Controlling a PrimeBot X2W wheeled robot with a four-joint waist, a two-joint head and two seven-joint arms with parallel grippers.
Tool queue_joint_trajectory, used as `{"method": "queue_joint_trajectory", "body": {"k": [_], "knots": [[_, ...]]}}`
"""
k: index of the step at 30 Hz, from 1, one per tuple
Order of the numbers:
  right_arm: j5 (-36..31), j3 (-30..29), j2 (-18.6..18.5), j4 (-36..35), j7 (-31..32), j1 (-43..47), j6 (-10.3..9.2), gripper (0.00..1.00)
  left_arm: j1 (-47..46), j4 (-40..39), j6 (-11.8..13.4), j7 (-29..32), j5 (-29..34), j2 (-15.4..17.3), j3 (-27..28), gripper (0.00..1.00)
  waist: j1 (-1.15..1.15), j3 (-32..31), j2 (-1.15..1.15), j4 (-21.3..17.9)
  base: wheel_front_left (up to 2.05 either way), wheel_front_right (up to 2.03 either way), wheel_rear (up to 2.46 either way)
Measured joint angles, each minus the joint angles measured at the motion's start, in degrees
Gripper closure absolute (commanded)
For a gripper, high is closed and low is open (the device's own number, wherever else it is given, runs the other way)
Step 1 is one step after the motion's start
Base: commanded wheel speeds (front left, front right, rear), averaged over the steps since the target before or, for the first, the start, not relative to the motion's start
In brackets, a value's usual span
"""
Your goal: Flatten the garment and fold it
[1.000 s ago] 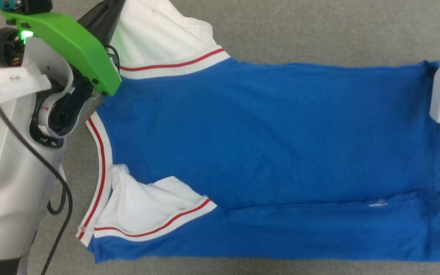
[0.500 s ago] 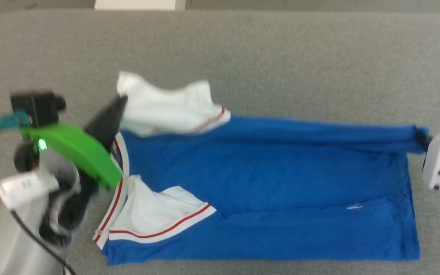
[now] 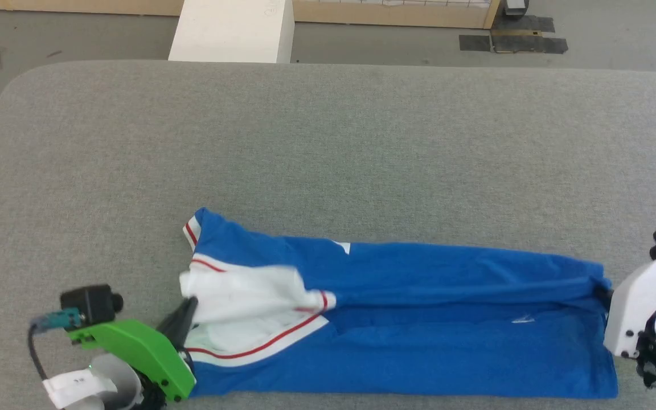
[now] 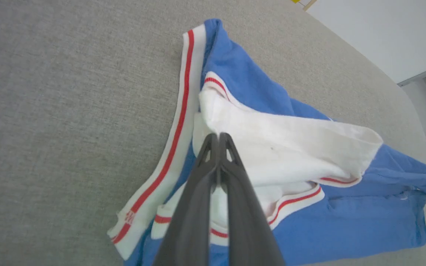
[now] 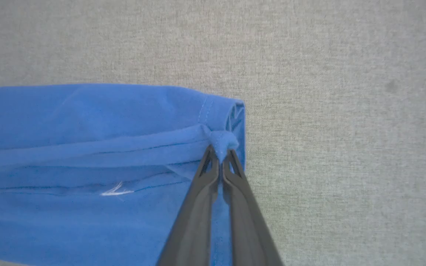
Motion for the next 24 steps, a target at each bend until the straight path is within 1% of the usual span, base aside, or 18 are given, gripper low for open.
{"method": "queue_joint_trajectory", "body": {"k": [3, 4, 5, 6, 7, 8, 11, 13, 16, 18, 19, 20, 24], "knots": [[-0.49, -0.05, 0.26, 1.36, -0.14, 0.62, 0.00, 1.00, 0.25, 2.86, -0.04, 0.47, -0.59, -0.79, -0.71, 1.00, 0.00, -0.12, 0.00, 0.07, 0.00, 0.00, 0.00], [-0.66, -0.18, 0.40, 1.75, -0.48, 0.71, 0.00, 0.89, 0.25, 3.48, -0.02, 0.65, -0.54, -0.86, -1.02, 1.00, 0.00, -0.22, 0.00, 0.06, 0.00, 0.00, 0.00], [-0.85, -0.30, 0.59, 2.26, -0.76, 0.88, 0.00, 0.53, 0.25, 4.37, 0.01, 0.74, -0.60, -0.98, -1.19, 1.00, 0.00, -0.41, 0.00, 0.04, 0.00, 0.00, 0.00], [-1.05, -0.29, 0.77, 2.71, -1.05, 1.14, 0.00, 0.00, 0.25, 5.17, 0.25, 1.11, -0.59, -1.11, -1.31, 0.82, 0.00, -0.69, 0.00, 0.00, 0.00, 0.00, 0.00], [-1.05, -0.33, 0.97, 2.97, -1.32, 1.36, 0.00, 0.00, 0.25, 5.75, 0.44, 1.43, -0.56, -1.04, -1.55, 0.23, 0.00, -0.93, 0.00, -0.04, 0.00, 0.00, 0.00], [-0.97, -0.77, 1.40, 3.10, -1.88, 1.55, 0.00, 0.00, 0.25, 6.37, 0.46, 1.71, -0.60, -1.04, -1.55, 0.00, 0.00, -1.26, 0.00, -0.12, 0.00, 0.00, 0.00], [-0.41, -2.08, 1.93, 2.22, -3.55, 2.45, 0.00, 0.00, 0.20, 7.16, 1.87, 2.18, -0.08, -0.31, -1.31, 0.00, 0.00, -2.49, 0.00, -0.25, 0.00, 0.00, 0.00], [0.30, -3.19, 2.27, -0.03, -4.54, 3.63, 0.00, 0.00, 0.06, 6.70, 2.60, 1.82, 0.38, 0.78, -0.22, 0.00, 0.00, -3.48, 0.00, -0.32, 0.00, 0.00, 0.00], [1.40, -4.53, 3.05, -3.80, -4.97, 5.08, 0.00, 0.00, -0.57, 3.99, 4.04, -0.98, 2.22, 1.99, 2.05, 0.00, 0.00, -4.73, 0.00, -0.42, 0.00, 0.00, 0.00], [1.86, -5.12, 3.27, -6.02, -4.61, 5.72, 0.00, 0.00, -1.99, 2.34, 4.52, -4.97, 5.35, 2.92, 3.21, 0.00, 0.00, -5.27, 0.00, -0.52, 0.00, 0.00, 0.00], [2.10, -5.68, 3.45, -7.04, -4.26, 6.06, 0.00, 0.00, -3.22, 1.71, 4.34, -7.64, 7.03, 3.33, 3.86, 0.00, 0.00, -5.41, 0.00, -0.59, 0.00, 0.00, 0.00], [2.16, -6.22, 3.56, -7.77, -3.63, 6.16, 0.00, 0.00, -4.48, 1.40, 3.87, -11.07, 9.69, 4.15, 4.05, 0.00, 0.00, -5.40, 0.00, -0.66, 0.00, 0.00, 0.00], [0.92, -6.01, 2.85, -7.78, -0.97, 6.17, 0.00, 0.00, -8.05, 2.31, 2.13, -23.53, 16.58, 4.60, 4.76, 0.00, 0.00, -4.67, 0.00, -0.86, 0.00, 0.00, 0.00]]}}
